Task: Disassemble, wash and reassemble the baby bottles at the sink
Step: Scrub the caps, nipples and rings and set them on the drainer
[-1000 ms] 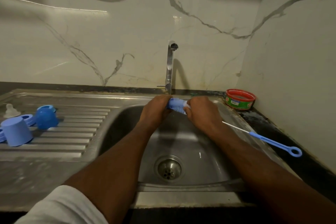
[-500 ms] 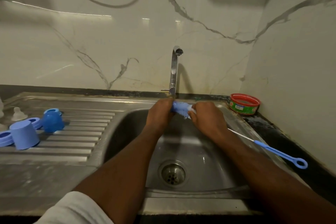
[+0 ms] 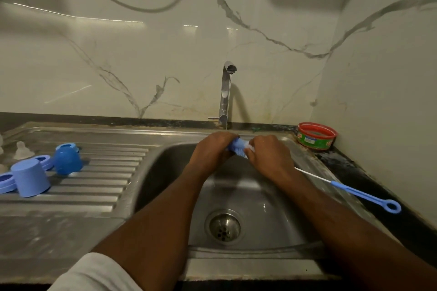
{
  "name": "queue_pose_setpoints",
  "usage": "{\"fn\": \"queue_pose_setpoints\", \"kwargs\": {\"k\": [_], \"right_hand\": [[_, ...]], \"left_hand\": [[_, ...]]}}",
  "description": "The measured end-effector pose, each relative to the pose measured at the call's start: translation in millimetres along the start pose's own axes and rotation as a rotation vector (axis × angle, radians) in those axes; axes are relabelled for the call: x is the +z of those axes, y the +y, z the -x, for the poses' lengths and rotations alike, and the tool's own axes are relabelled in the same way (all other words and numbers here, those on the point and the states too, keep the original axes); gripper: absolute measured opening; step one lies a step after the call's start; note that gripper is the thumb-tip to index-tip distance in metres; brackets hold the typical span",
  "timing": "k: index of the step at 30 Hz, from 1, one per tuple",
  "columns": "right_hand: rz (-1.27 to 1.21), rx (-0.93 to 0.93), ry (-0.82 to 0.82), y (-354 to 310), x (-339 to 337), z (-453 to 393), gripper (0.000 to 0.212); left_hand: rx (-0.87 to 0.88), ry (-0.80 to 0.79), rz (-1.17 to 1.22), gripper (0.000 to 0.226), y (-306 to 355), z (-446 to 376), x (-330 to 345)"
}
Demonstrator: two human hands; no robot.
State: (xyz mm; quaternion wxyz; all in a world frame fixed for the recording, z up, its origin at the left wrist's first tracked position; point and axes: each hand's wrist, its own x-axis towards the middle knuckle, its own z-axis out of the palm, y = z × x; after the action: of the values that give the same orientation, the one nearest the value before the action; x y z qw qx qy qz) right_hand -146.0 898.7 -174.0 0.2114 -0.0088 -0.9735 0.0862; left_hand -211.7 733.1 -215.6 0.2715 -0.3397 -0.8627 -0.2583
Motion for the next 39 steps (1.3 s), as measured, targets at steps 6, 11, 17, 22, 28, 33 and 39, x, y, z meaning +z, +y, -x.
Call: {"fn": "queue_pose_setpoints", "kwargs": {"k": [6,11,17,22,28,33,39], "right_hand": [[-0.003,-0.044,0.039,-2,3,2,0.031],[-0.013,-0.004,0.013,3,1,1,0.032],[0.026,-0.046,-0.008,-3,2,1,0.03],[0.019,-0.043,0.04,1,-7,6,0.028],[0.108,0.038,-0.244,-10,-2,-13,0.03],[0.164,-0.114,-0.195,0,-17,-2,0.028],[0.19,-0.246,-0.046,-1,-13,8,0.032]], "left_hand": [[-0.255,-0.001,-0.046,0.041,-13,2,7],[-0.081,0.021,0.001,0.042,-4,1,1],[-0.099,0.005,-0.003,0.037,-9,3,6],[-0.172,0.087,-0.055,0.038,-6,1,5],[-0.177,-0.128,-0.012,0.036,1,-7,-1],[-0.168,-0.134,0.065,0.052,-2,-1,1],[-0.204,-0.31,0.206,0.074,-8,6,3]]}}
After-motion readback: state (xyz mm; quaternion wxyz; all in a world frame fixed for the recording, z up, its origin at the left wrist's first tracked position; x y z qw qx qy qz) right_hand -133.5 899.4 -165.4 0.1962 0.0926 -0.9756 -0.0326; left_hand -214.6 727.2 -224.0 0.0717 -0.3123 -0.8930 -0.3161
